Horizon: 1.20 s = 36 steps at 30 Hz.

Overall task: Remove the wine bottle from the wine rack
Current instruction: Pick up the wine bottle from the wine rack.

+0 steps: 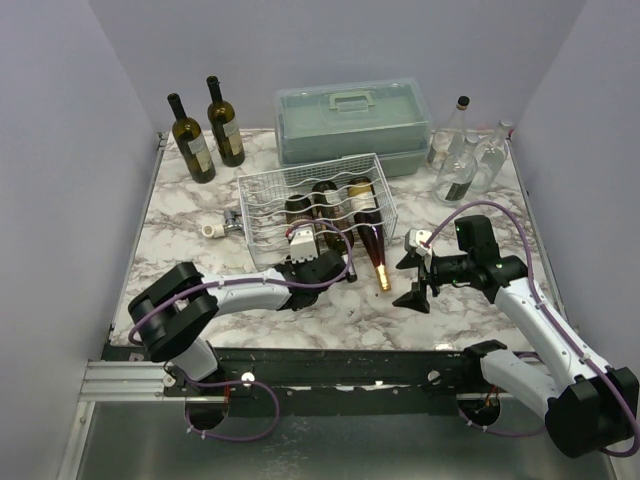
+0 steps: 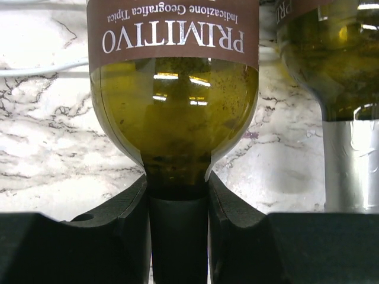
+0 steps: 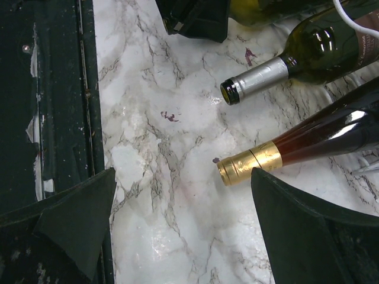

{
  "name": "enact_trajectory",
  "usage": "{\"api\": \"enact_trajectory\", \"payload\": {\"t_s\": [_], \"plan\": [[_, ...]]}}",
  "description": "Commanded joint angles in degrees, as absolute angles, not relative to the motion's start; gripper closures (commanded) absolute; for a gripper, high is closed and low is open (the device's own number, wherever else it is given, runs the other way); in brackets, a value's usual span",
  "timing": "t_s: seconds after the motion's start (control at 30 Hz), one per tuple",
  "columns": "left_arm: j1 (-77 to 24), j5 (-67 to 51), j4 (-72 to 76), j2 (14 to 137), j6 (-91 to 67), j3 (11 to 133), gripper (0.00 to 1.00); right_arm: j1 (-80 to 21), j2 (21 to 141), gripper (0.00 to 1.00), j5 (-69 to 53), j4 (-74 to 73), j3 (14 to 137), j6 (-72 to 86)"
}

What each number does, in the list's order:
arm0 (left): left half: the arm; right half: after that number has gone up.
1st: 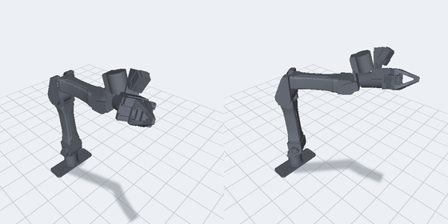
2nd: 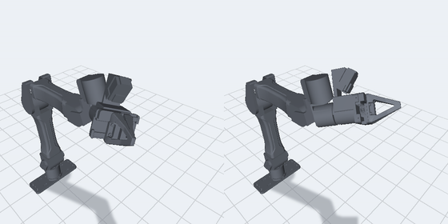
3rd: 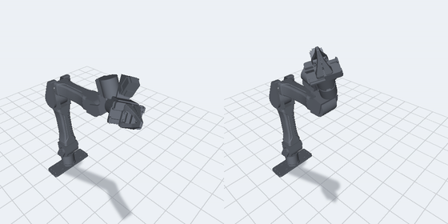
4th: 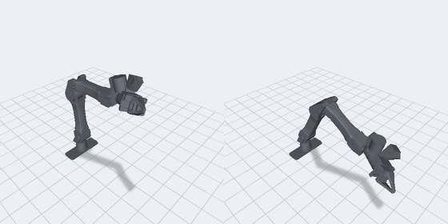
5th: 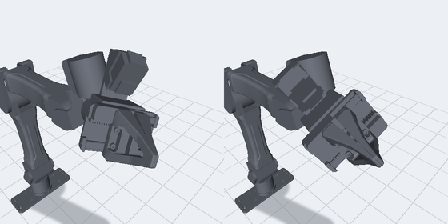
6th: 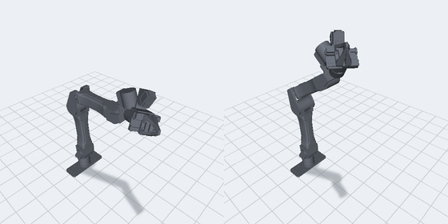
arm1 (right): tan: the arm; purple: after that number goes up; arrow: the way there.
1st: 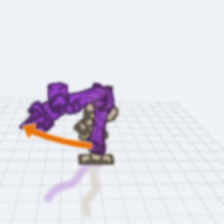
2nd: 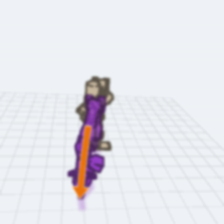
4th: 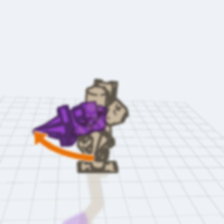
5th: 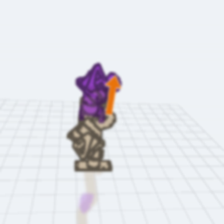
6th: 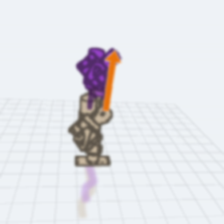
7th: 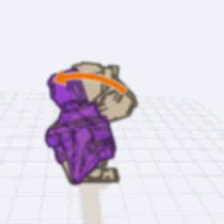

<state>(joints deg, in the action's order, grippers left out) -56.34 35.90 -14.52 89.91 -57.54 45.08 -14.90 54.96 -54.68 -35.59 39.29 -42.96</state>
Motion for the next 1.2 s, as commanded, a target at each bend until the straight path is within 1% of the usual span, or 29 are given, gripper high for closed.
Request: {"api": "enact_trajectory", "payload": {"t_s": [0.0,0.67,1.17], "plan": [[-57.97,38.71,-14.56,86.34,-58.10,44.88,1.00,-14.76,54.03,0.01,-53.69,-34.79,38.69,-43.16],[-64.98,40.77,-21.85,77.18,-63.80,41.02,1.00,-14.74,53.42,0.01,-53.70,-34.89,38.61,-43.18],[-67.38,37.04,-24.88,69.17,-63.25,36.52,1.00,-14.75,53.26,0.01,-53.79,-34.87,38.59,-43.38]]}}
